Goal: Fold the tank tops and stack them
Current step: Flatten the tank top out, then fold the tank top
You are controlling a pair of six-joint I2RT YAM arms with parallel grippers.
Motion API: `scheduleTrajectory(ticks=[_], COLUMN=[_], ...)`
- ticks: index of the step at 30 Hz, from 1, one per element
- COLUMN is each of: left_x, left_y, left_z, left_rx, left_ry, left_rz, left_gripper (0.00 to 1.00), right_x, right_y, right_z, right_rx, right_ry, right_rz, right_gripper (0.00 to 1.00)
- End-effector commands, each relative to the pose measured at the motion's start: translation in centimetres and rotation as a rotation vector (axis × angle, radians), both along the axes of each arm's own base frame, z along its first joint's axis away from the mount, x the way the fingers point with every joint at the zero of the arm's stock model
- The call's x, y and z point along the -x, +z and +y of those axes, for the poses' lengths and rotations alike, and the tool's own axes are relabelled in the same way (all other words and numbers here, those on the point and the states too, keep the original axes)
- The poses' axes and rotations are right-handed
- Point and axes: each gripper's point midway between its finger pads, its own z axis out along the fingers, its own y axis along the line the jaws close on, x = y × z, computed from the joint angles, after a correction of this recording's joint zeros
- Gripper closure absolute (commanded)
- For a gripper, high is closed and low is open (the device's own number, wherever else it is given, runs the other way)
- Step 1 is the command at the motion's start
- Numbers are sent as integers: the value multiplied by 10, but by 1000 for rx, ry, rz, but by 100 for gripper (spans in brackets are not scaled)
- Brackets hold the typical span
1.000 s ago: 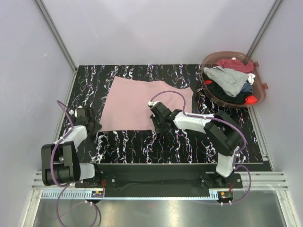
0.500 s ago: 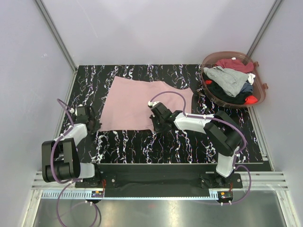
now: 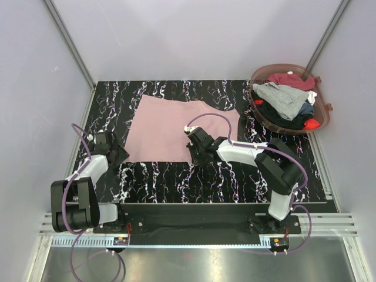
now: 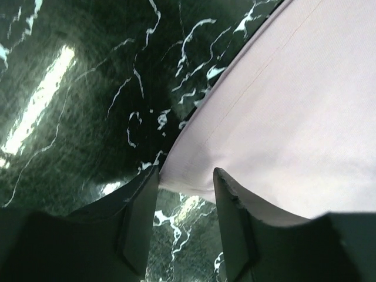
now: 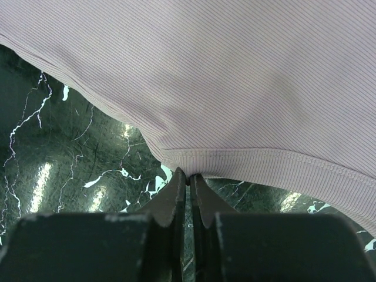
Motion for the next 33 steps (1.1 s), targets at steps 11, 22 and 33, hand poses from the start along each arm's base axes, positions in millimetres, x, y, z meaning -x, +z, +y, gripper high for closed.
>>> scheduleTrajectory(ticks=[11,22,33], left_x=[-10,-17,-36], left_y=[-6,11,34], left_z=[-6,-14,-8], left_rx=[34,42,7], left_ry=[20,-34,-47], left_rz=[11,-74,-76], left_gripper=[48,100,100], right_x=[3,2,-16], right_y=[21,28,48], right_z=[16,14,8], right_rx=[-69,-64,2], right_ry=[37,30,-34], right_rz=[-15,-24,-59], right_gripper=[97,97,99])
